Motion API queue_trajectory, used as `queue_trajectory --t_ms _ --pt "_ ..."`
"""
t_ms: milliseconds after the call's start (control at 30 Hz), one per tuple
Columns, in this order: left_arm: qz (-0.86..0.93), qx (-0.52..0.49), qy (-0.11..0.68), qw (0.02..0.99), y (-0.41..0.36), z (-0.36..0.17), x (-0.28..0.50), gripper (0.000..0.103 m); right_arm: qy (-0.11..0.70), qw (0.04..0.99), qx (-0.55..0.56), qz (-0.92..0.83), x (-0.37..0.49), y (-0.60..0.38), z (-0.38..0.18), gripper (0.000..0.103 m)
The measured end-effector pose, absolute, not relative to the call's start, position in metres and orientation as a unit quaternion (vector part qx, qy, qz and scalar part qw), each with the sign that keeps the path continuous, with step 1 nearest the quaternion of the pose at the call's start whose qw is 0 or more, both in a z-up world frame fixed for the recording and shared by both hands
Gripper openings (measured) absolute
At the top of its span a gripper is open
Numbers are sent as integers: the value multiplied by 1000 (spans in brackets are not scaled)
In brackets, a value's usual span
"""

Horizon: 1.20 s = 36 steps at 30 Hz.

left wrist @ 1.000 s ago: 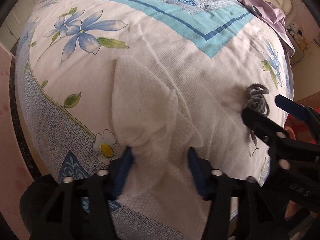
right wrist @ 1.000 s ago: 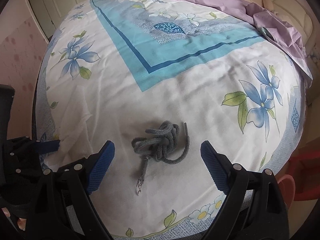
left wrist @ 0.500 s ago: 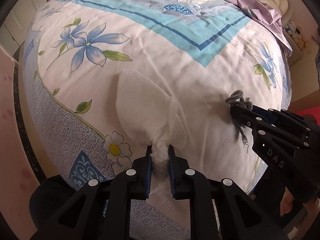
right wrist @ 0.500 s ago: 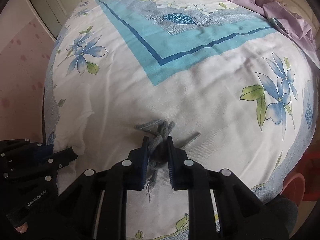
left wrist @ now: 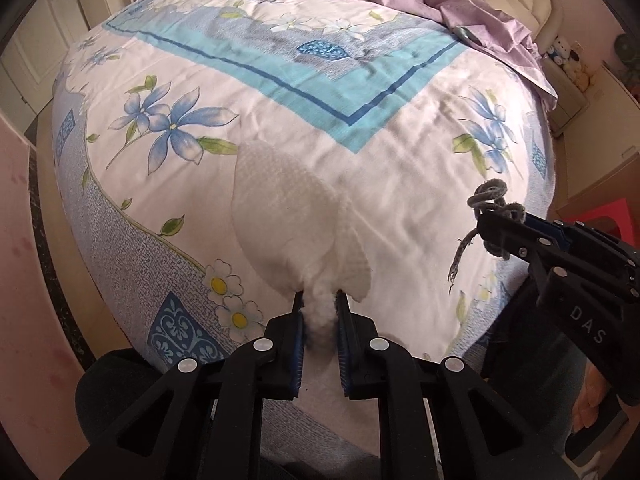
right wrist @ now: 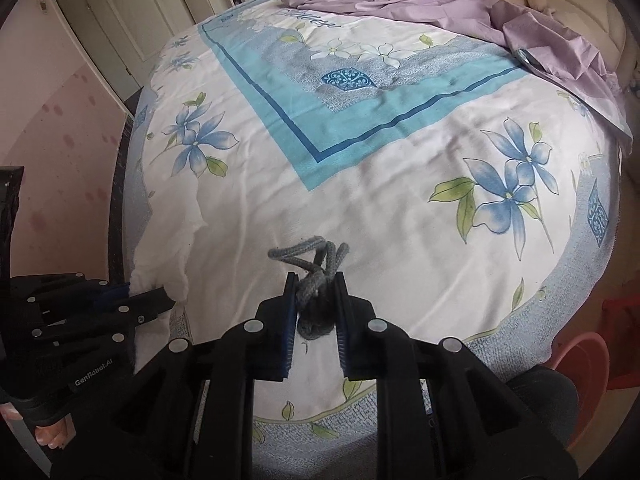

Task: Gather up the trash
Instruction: 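Grasp the white tissue with the left tool while the right tool grasps the grey cord, then carry the white tissue and grey cord toward the pink bucket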

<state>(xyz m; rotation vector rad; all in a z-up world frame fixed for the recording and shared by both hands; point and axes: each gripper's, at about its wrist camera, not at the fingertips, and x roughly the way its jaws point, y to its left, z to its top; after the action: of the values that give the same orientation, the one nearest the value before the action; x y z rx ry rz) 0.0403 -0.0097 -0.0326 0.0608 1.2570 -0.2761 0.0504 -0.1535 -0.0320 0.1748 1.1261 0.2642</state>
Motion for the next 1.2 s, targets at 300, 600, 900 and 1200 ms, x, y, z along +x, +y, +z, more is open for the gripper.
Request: queue_trajectory --t_ms 300,600,900,1200 --pt "-167 58 572 801 -54 -12 20 15 511 849 90 97 13 -197 -8 17" --pt "-218 95 556 797 -122 2 7 15 499 858 114 39 -23 -261 -4 17" --pt "-277 147 539 782 -204 10 -4 15 484 863 144 -30 -57 -334 -1 17" --pt "-337 200 517 761 -294 16 -19 15 468 860 177 -103 -93 -411 -2 17"
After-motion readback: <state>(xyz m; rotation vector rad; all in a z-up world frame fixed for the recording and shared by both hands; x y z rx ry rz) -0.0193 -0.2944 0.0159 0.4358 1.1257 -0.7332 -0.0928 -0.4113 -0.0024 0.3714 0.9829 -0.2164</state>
